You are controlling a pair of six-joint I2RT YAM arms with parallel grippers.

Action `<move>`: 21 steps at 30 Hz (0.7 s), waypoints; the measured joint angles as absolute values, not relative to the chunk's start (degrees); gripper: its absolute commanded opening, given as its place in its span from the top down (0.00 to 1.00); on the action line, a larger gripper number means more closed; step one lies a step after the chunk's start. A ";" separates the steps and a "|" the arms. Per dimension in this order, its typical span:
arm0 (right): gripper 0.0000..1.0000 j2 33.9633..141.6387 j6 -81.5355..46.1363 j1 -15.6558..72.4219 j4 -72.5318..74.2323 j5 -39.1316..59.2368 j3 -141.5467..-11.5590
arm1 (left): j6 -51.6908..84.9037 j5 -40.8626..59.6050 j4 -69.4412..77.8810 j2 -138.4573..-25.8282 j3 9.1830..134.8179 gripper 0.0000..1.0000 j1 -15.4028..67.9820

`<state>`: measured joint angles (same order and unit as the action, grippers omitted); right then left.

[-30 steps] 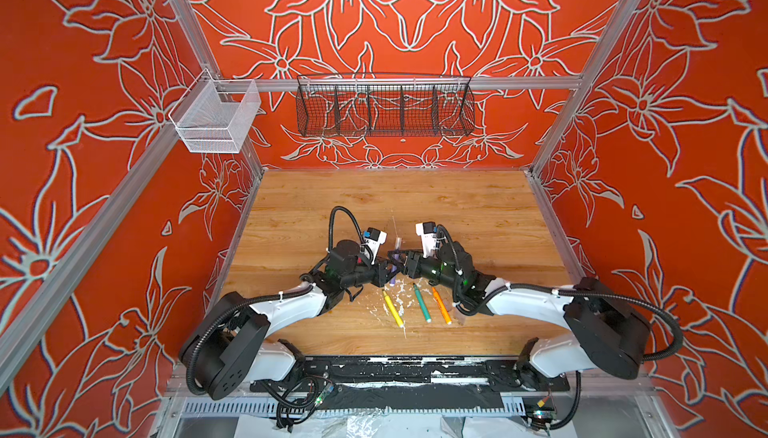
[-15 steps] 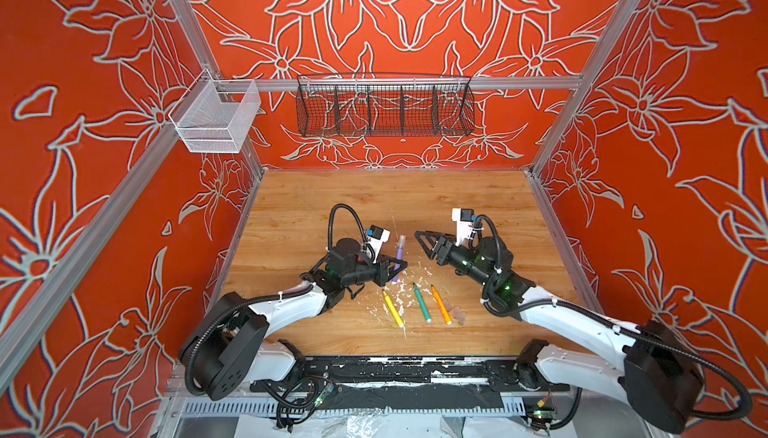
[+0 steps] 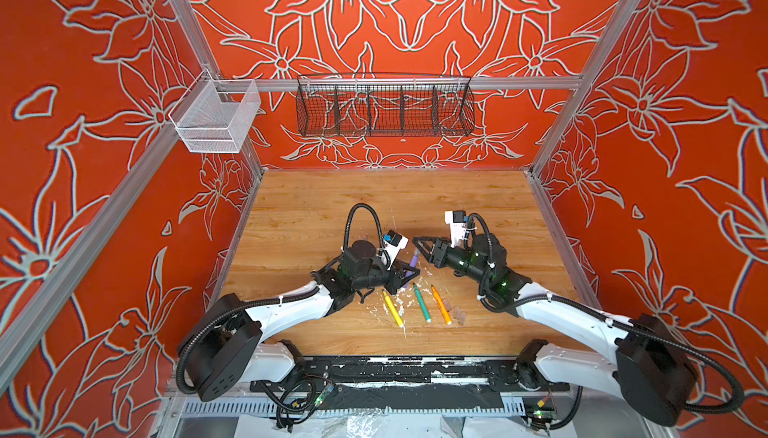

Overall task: Insert the pens into the pen caps
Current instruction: 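Open the right gripper and release the cap on the purple marker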

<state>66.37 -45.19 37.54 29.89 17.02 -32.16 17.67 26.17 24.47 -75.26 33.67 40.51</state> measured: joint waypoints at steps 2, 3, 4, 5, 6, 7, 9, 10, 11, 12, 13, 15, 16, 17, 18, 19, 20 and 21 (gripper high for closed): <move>0.64 66.37 -45.17 37.52 29.78 17.32 -32.25 | 17.34 26.13 24.27 -75.29 33.67 1.00 40.62; 0.65 66.37 -45.17 37.52 29.80 17.50 -32.25 | 17.26 26.11 24.14 -75.29 33.67 1.00 40.69; 0.67 66.46 -45.19 37.52 29.82 17.67 -32.34 | 17.12 26.09 24.01 -75.29 33.71 1.00 40.82; 0.69 66.67 -45.23 37.52 29.80 18.06 -32.56 | 16.95 26.06 23.81 -75.29 33.78 1.00 40.97; 0.71 67.07 -45.25 37.52 29.80 18.35 -32.91 | 16.84 26.06 23.44 -75.29 33.93 1.00 41.15; 0.73 67.48 -45.25 37.54 29.82 18.55 -33.26 | 16.71 26.04 23.22 -75.29 34.09 1.00 41.28; 0.80 68.25 -45.36 37.52 29.89 18.98 -33.82 | 16.51 25.93 23.00 -75.29 34.35 1.00 41.34; 0.85 68.60 -45.30 37.52 29.91 19.25 -34.04 | 16.47 25.74 22.96 -75.29 34.41 1.00 41.36; 0.89 68.90 -45.34 37.52 30.06 19.49 -34.09 | 16.45 25.61 22.81 -75.29 34.46 1.00 41.36; 0.93 69.21 -45.30 37.52 30.22 19.59 -34.13 | 16.49 25.32 22.61 -75.29 34.46 1.00 41.36; 0.97 69.54 -45.34 37.52 30.33 19.81 -34.15 | 16.51 25.17 22.37 -75.29 34.50 1.00 41.36; 1.00 70.57 -45.65 37.52 31.00 20.38 -34.30 | 16.71 24.53 21.78 -75.29 34.52 1.00 41.34; 1.00 71.09 -45.74 37.52 31.22 20.62 -34.46 | 16.93 24.25 21.39 -75.29 34.57 1.00 41.32; 1.00 71.70 -45.84 37.47 31.40 20.82 -34.65 | 17.12 23.97 20.97 -75.29 34.63 1.00 41.28; 1.00 72.12 -45.87 37.45 31.57 20.99 -34.74 | 17.23 23.62 20.53 -75.29 34.72 1.00 41.23; 1.00 72.34 -45.87 37.43 31.70 20.99 -34.76 | 17.43 23.11 19.99 -75.29 34.98 1.00 41.21; 1.00 72.34 -45.89 37.41 31.77 20.97 -34.76 | 17.82 22.37 19.31 -75.29 35.40 1.00 41.12; 1.00 72.29 -45.87 37.32 32.05 20.84 -34.76 | 18.22 21.93 18.74 -75.26 35.92 1.00 41.08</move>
<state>72.29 -45.87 37.32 32.05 20.84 -34.76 18.22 21.93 18.74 -75.26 35.92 41.08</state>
